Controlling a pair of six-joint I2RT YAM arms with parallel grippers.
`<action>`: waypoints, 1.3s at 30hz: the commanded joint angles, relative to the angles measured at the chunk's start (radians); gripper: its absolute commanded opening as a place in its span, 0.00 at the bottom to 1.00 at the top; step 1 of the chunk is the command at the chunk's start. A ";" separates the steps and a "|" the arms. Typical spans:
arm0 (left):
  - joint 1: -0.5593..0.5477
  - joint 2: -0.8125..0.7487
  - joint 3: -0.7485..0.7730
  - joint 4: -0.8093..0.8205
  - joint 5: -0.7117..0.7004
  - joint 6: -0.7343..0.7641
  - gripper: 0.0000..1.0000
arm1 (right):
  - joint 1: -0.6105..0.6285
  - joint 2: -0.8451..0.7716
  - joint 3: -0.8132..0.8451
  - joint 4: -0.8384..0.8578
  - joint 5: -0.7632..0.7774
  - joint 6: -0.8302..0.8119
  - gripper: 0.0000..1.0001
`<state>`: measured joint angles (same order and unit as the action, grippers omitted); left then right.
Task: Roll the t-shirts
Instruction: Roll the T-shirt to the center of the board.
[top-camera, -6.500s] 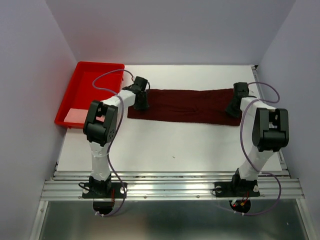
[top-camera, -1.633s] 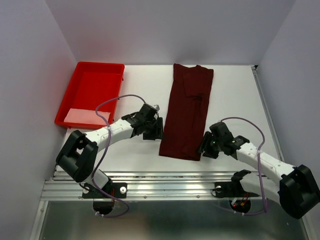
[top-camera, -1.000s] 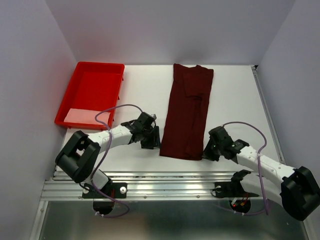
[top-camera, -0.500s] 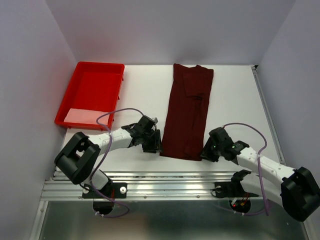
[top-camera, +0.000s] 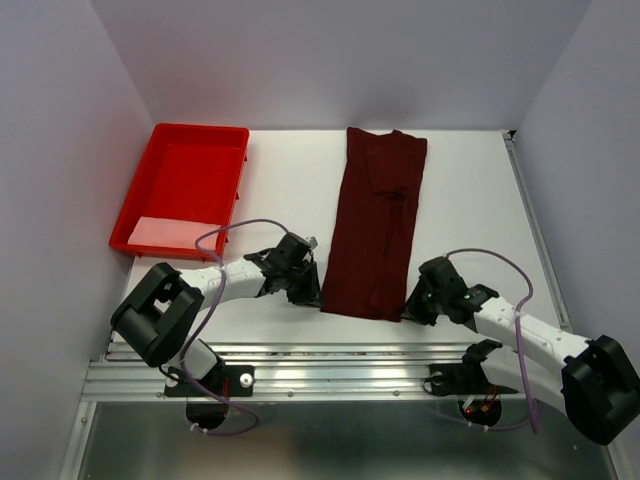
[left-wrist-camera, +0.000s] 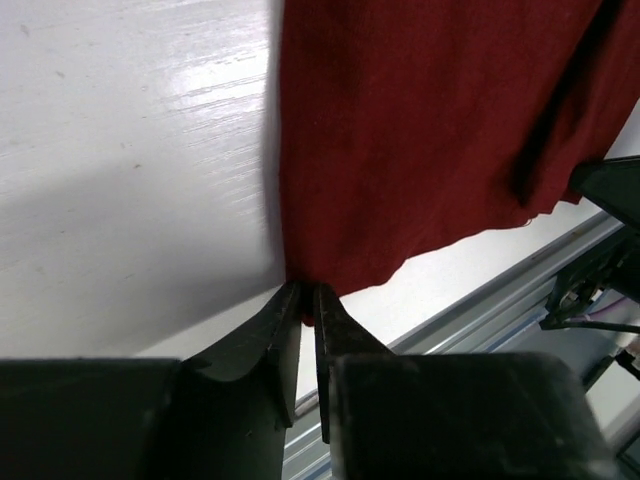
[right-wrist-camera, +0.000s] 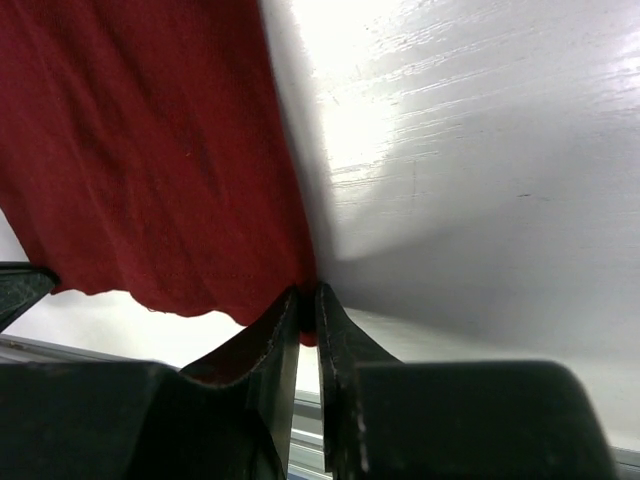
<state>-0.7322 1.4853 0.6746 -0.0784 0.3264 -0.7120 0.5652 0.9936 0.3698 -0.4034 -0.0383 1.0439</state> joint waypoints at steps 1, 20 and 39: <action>-0.007 0.001 -0.017 0.040 0.034 -0.012 0.15 | 0.009 -0.021 -0.017 -0.012 -0.008 -0.001 0.12; -0.007 -0.056 0.134 -0.063 -0.061 -0.067 0.00 | 0.009 -0.105 0.106 -0.152 0.161 0.039 0.01; 0.013 0.130 0.424 -0.144 -0.217 -0.009 0.00 | 0.009 0.031 0.284 -0.161 0.420 0.047 0.01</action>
<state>-0.7296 1.5879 1.0382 -0.1986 0.1490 -0.7582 0.5652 0.9783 0.5877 -0.5682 0.2737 1.1133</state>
